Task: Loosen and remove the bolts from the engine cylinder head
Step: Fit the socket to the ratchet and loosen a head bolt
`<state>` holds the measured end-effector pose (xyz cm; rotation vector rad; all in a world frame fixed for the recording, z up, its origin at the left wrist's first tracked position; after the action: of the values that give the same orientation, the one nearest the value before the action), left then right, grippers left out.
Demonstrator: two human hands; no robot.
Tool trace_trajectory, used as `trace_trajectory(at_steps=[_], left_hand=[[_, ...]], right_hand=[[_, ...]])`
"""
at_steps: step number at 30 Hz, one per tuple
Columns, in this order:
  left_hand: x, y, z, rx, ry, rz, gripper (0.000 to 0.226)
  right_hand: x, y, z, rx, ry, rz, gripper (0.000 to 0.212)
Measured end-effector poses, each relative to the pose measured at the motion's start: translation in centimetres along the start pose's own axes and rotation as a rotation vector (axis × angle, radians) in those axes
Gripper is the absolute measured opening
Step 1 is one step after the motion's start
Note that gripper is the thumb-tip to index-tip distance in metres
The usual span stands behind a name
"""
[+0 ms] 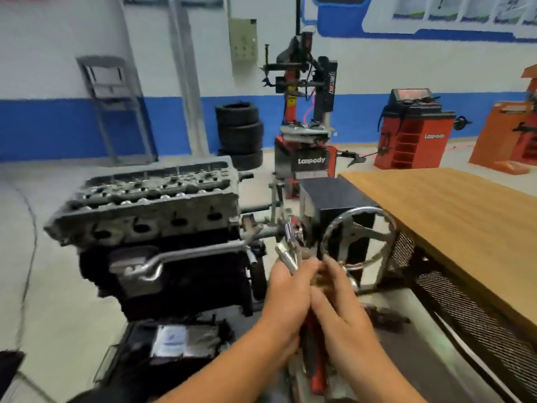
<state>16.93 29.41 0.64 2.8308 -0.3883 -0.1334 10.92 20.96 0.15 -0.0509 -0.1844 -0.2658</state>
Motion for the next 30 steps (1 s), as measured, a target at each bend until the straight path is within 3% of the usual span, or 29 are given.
trace_trajectory(at_steps=[3, 8, 12, 16, 19, 22, 27, 30], left_hand=[[-0.4, -7.8, -2.6, 0.014, 0.11, -0.085, 0.038], [-0.8, -16.1, -3.5, -0.048, 0.16, -0.12, 0.027], [-1.2, -20.1, -3.3, -0.144, 0.151, -0.219, 0.059], [-0.4, -22.1, -4.3, -0.233, 0.134, -0.265, 0.071], [0.4, -22.8, -4.9, -0.264, 0.118, -0.282, 0.051], [1.4, -22.8, -5.2, -0.312, 0.105, -0.308, 0.038], [3.9, -23.7, -6.0, -0.315, 0.096, -0.33, 0.05], [4.5, -25.2, -6.3, -0.246, 0.059, -0.19, 0.06]], right_hand=[[0.6, 7.8, 1.1, -0.159, -0.105, 0.22, 0.053], [1.1, 16.6, 1.1, -0.365, -0.121, 0.327, 0.051], [1.6, 20.2, -0.2, -0.365, -0.154, 0.432, 0.05], [2.9, 22.1, -1.8, -0.218, -0.258, 0.303, 0.021], [4.2, 22.6, -2.2, -0.107, -0.299, 0.121, 0.013], [5.5, 22.8, -2.0, 0.084, -0.318, 0.049, 0.011], [7.6, 23.5, -1.6, 0.664, 0.11, 0.124, 0.021], [8.8, 23.0, -1.5, 0.841, 0.34, 0.221, 0.036]])
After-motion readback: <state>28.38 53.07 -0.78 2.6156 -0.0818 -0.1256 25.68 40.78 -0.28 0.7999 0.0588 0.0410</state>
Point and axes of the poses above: each hand's wrist, its own x-axis towards the middle knuckle, its own y-axis out of the palm, z = x × y, the point moved 2 cm from there along x, towards the middle knuckle, and after that the axes turned 11 degrees about x, right-handed, at the moved point
